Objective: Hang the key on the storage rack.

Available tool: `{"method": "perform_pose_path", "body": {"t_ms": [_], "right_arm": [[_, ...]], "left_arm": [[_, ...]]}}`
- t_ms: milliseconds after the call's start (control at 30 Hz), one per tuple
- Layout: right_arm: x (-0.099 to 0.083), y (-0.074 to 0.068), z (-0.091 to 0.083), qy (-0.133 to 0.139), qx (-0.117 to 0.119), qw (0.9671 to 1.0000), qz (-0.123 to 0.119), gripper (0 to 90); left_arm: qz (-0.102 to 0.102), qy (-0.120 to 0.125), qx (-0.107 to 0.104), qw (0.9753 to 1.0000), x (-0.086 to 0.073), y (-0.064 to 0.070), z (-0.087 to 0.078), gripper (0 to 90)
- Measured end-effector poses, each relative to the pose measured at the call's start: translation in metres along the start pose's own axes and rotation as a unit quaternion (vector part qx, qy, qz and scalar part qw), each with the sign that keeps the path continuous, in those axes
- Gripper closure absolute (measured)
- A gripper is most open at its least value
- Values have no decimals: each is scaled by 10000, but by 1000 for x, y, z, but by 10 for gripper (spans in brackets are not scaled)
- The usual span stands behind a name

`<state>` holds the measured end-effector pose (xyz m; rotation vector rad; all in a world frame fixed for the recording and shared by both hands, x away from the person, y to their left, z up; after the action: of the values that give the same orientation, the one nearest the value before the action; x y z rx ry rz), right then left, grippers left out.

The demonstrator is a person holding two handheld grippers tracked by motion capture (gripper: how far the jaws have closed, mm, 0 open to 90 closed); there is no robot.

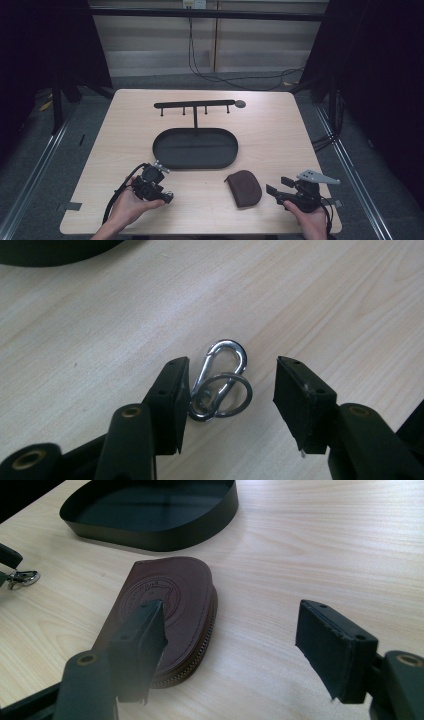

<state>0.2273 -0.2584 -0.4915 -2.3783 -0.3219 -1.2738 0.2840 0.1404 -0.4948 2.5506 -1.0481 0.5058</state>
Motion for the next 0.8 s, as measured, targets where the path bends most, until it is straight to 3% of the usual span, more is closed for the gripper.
{"method": "perform_pose_path", "body": {"t_ms": [167, 433, 800], "right_arm": [[0, 0, 0, 1, 11, 10000, 11, 281], [0, 0, 0, -1, 6, 10000, 13, 280], [0, 0, 0, -10, -3, 10000, 10, 280]], "left_arm": [[149, -159, 49, 9998, 0, 1, 5, 520], [108, -221, 159, 9996, -2, -2, 11, 532], [117, -233, 25, 9997, -3, -5, 7, 617]]}}
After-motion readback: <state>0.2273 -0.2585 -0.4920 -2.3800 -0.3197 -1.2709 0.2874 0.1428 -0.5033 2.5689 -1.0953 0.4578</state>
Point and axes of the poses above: each handheld gripper's, and its own axes: z roughly forward along the jaws, x roughly out of its top, y roughly to its right, the point moved 4 cm from there along z, roughly forward along the jaws, and after that the axes turned 5 degrees about y, right-handed, at the moved point
